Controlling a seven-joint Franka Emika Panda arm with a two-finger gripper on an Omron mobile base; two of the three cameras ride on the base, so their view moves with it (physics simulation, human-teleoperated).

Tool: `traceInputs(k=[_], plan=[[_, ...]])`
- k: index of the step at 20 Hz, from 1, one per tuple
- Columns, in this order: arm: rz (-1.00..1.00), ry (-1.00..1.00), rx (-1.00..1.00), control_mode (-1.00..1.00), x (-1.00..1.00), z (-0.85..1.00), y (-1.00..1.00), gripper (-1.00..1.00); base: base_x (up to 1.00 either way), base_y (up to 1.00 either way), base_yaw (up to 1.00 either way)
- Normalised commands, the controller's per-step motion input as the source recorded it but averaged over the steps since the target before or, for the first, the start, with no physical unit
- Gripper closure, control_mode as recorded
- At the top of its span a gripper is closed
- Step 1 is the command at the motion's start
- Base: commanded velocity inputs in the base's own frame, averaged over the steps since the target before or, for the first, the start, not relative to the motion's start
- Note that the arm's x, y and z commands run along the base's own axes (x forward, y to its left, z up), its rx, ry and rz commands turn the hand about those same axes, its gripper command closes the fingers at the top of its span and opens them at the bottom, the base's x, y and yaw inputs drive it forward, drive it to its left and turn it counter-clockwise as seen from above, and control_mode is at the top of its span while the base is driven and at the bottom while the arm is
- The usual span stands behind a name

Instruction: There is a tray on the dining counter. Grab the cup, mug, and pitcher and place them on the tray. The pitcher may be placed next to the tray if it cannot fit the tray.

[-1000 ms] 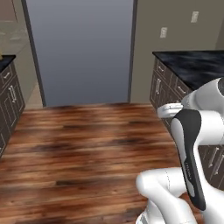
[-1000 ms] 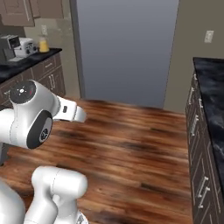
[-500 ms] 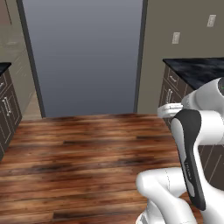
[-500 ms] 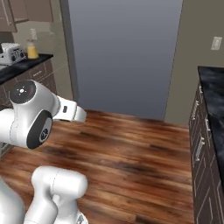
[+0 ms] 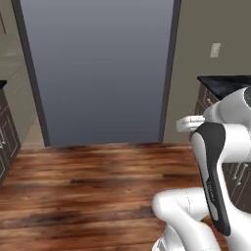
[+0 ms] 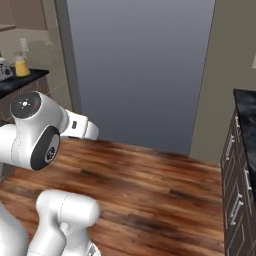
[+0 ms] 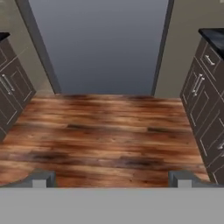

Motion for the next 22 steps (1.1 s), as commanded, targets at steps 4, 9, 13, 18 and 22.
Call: traceInputs(k=[4, 9, 13, 18, 22], plan=[[0.0, 0.0, 0.0, 1.0, 0.0, 0.0, 0.0, -1.0, 0.98, 0.01, 0.08], [0.0, 0.0, 0.0, 1.0, 0.0, 0.0, 0.0, -1.0, 0.97, 0.02, 0.08], [0.0, 0.0, 0.0, 1.0, 0.0, 0.0, 0.0, -1.0, 0.88, 0.0, 0.12], [0.0, 0.0, 0.0, 1.0, 0.0, 0.0, 0.0, -1.0, 0.81, 0.0, 0.2], [0.0, 0.0, 0.0, 1.0, 0.0, 0.0, 0.0, -1.0, 0.77, 0.0, 0.34]])
